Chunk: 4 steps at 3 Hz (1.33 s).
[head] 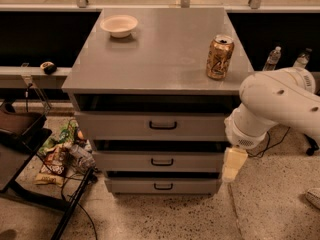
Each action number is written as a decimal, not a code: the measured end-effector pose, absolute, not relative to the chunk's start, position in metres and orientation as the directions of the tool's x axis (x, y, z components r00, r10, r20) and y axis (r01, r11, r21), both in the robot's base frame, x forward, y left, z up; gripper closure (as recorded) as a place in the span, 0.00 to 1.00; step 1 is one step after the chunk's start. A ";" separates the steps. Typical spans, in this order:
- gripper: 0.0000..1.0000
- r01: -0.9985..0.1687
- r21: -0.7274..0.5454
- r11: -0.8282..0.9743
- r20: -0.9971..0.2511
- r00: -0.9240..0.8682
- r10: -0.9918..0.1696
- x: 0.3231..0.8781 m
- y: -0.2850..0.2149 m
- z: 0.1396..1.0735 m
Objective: Open top drawer
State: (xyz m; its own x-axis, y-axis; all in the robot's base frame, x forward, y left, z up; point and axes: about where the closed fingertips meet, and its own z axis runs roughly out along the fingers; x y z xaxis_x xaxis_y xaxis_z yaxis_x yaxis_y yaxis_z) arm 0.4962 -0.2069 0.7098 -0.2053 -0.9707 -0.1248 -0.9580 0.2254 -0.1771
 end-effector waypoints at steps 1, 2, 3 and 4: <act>0.00 -0.958 -0.221 0.183 -0.114 -0.161 -0.980 0.532 -0.203 0.707; 0.00 -0.958 -0.255 0.133 -0.110 -0.108 -0.988 0.570 -0.193 0.704; 0.00 -0.960 -0.258 0.105 -0.110 -0.079 -0.991 0.588 -0.184 0.698; 0.19 -0.970 -0.218 0.111 -0.104 -0.090 -0.991 0.584 -0.181 0.680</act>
Offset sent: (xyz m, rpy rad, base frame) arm 0.1011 0.0165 -0.0013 -0.0350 -0.1131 0.1200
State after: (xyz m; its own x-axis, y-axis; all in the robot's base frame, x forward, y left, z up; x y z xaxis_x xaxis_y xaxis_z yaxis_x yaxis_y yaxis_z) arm 0.5843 -0.1807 0.6796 -0.0901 -0.9905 -0.1038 -0.9696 0.1110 -0.2180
